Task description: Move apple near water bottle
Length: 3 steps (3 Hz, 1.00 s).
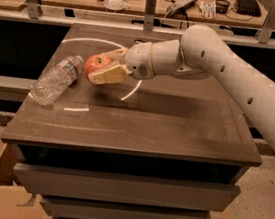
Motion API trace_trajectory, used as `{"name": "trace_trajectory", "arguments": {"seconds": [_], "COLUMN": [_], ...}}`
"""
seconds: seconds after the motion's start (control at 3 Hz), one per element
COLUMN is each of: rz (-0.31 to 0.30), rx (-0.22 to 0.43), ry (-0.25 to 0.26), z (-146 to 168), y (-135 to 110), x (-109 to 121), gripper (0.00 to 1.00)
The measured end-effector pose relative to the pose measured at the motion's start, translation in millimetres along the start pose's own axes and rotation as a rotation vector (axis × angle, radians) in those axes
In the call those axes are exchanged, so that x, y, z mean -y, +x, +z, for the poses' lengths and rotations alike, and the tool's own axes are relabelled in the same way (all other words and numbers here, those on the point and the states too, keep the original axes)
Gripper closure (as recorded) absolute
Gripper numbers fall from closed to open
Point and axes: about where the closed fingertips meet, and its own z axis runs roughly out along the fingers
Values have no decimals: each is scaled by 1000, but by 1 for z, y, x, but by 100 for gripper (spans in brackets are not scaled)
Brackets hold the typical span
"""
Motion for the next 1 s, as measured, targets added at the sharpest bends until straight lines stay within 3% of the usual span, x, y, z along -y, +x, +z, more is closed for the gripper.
{"name": "trace_trajectory", "arguments": {"seconds": [0.33,1.0], "rz": [-2,7], "rx": [2,-11], "ry": [-17,-34], "z": [31,54], "y": [9,19], "x": [1,-4], "gripper": [75,29]}}
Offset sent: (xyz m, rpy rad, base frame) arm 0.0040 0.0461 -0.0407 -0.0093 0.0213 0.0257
